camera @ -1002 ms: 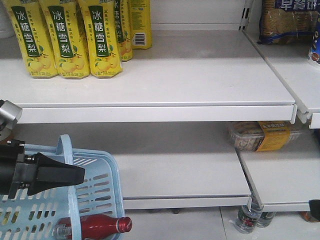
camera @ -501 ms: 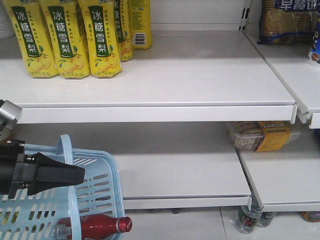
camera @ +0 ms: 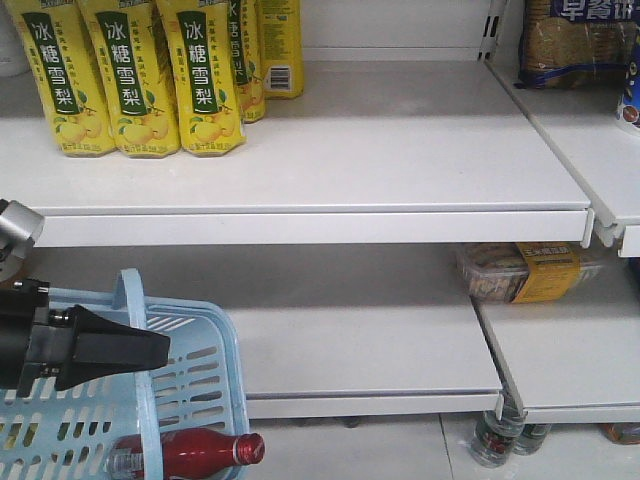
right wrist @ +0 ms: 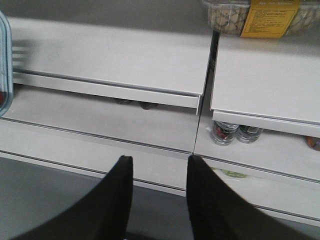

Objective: Place coke in basket with both arms

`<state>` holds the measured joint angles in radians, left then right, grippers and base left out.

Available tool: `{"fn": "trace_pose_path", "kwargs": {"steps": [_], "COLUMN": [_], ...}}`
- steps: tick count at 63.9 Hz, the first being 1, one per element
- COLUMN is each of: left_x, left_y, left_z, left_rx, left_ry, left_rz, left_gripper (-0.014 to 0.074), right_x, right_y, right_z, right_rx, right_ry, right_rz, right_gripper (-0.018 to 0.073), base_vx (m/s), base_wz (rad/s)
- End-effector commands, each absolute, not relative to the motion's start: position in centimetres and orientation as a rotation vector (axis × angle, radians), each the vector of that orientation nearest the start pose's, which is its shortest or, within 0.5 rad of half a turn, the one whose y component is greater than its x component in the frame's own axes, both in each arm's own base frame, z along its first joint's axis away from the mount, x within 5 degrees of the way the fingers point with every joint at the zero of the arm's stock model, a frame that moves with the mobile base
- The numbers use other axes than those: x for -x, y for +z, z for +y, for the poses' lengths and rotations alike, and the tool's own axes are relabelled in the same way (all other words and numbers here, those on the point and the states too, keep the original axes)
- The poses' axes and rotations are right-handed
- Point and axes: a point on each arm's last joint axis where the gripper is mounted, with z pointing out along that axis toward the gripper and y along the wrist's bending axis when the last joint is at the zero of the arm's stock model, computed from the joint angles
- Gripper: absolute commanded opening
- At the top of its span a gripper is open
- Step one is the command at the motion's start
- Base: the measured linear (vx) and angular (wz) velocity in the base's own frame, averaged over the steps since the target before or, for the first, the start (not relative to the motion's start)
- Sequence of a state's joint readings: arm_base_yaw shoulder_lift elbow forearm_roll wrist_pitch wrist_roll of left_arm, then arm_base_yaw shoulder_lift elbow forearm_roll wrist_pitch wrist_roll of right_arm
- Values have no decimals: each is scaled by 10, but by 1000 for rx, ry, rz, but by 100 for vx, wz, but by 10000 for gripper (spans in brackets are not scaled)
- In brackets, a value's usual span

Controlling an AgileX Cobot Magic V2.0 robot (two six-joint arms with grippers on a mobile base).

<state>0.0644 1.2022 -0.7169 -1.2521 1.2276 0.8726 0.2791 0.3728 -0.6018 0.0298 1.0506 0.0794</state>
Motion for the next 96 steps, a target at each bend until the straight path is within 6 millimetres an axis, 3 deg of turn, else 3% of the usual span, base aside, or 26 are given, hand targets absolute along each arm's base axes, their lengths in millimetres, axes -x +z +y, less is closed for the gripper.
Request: {"fn": "trace_pose_path", "kwargs": {"steps": [1, 96], "left_x": [-197, -197], "left_y": [306, 305], "left_z": [-72, -72], "left_rx": [-345, -349], "left_ry": [-1412, -1407], "left_rz": [2165, 2170], "left_gripper": [-6, -6], "right_x": [-51, -50], "right_y": [310, 310], "right_z": [16, 16], "right_rx": [215, 216], "right_ry": [219, 218], "right_rz": [2236, 2243], "right_gripper": [255, 255], "base_vx": [0, 0], "base_wz": [0, 0]}}
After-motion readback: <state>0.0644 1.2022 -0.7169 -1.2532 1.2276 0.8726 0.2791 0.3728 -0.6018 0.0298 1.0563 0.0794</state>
